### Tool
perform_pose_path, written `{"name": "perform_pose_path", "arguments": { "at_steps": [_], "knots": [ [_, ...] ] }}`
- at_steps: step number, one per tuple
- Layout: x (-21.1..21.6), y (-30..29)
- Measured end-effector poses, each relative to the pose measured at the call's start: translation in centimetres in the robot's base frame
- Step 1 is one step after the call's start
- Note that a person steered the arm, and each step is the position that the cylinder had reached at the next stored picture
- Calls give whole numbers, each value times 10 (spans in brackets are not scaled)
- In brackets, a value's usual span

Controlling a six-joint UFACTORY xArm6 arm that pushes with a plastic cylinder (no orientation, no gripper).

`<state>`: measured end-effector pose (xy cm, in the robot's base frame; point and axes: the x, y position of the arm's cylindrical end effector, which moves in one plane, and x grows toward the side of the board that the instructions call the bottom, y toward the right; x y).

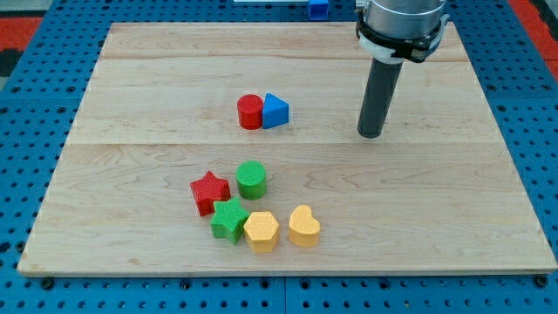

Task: Push the blue triangle to the top left side of the board

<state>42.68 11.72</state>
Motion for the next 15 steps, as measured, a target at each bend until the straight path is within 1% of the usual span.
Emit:
{"name": "perform_pose_path", "arguments": {
  "at_steps": [2, 3, 4, 10, 11, 12, 13, 14, 15],
  "knots": [
    [3, -7],
    [-31, -8],
    [-43, -8],
    [-42, -4],
    [-17, 0],
    [18, -16],
    [-8, -97],
    [-54, -158],
    [-63, -179]
  ]
}}
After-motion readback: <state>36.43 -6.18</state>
